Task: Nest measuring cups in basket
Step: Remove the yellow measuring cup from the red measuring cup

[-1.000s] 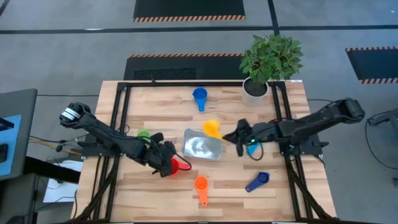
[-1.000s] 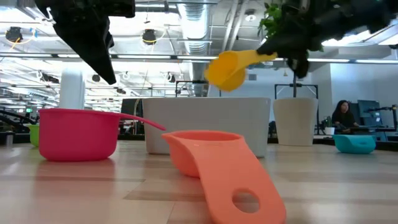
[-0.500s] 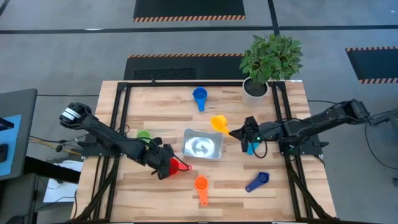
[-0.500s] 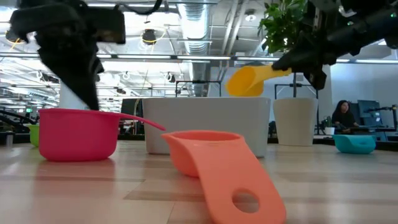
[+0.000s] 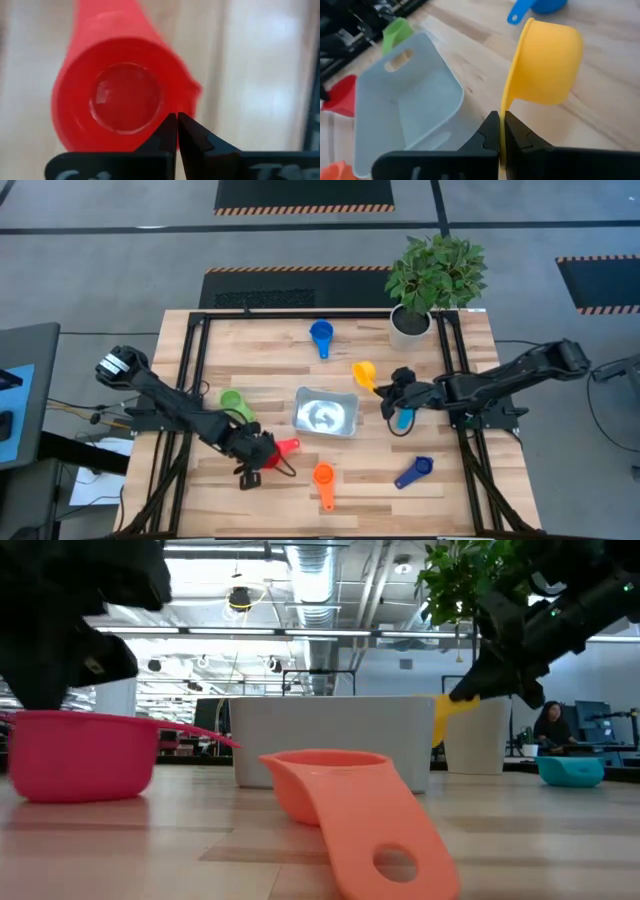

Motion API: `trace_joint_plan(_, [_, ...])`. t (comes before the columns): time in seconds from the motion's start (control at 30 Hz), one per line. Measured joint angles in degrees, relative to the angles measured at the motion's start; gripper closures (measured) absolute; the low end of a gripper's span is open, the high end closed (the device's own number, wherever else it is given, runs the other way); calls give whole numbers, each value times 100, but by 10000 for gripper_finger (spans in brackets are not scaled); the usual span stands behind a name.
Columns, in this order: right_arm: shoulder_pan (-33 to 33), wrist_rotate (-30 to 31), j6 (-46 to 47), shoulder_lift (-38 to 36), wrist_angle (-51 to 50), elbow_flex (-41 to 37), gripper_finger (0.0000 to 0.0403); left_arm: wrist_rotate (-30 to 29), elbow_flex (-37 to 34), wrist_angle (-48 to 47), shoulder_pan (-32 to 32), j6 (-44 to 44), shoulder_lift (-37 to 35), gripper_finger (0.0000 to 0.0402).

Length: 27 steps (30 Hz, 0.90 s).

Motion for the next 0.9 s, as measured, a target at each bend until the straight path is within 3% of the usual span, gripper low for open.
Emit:
trace_joint_plan(0.17, [-39, -11, 216, 309, -18, 0, 385, -26, 219, -67, -154, 171, 0, 401])
trace_joint_plan(0.27, [-12, -11, 263, 344, 71, 0, 383, -391, 433, -352, -181, 395, 0, 401])
trace_joint_plan(0.57, [57, 35, -419, -118, 778, 0, 386, -2460, 1129, -1343, -136, 686, 0, 401])
trace_joint_plan(0.73, [214, -120, -1713, -373, 2024, 0, 389, -4469, 1266, -1175, -93, 673, 0, 401])
trace_joint_plan(0.8, [325, -396, -2166, -374, 2505, 2, 392, -4754, 1258, -698, 11, 901, 0, 399])
trace_joint_plan(0.9, [465, -575, -2435, -370, 2861, 2, 393, -4601, 1176, -21, 204, 1401, -2, 387])
